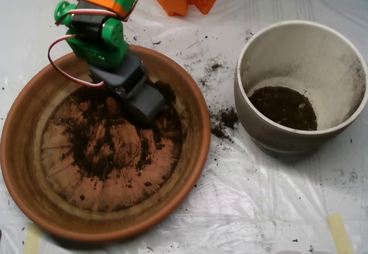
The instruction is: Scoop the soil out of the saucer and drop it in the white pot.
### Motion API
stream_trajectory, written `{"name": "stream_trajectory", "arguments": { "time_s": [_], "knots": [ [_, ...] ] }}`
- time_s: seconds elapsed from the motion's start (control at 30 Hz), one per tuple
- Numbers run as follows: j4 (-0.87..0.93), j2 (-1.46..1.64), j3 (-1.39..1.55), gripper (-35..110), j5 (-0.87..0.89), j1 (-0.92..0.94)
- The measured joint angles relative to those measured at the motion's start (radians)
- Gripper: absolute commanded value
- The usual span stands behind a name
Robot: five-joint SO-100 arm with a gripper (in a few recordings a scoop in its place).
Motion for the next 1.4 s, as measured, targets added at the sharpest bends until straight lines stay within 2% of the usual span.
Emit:
{"name": "stream_trajectory", "arguments": {
  "time_s": [0.27,0.4,0.53,0.8,1.27,1.4],
  "knots": [
    [-0.009,0.009,0.020,10,-0.021,0.000],
    [-0.009,0.005,0.031,0,-0.014,0.000],
    [-0.026,-0.003,0.049,0,0.031,-0.028],
    [-0.149,0.075,0.161,-1,0.241,-0.086],
    [-0.417,0.192,0.285,-1,0.726,-0.255],
    [-0.454,0.261,0.313,-1,0.808,-0.295]
  ]
}}
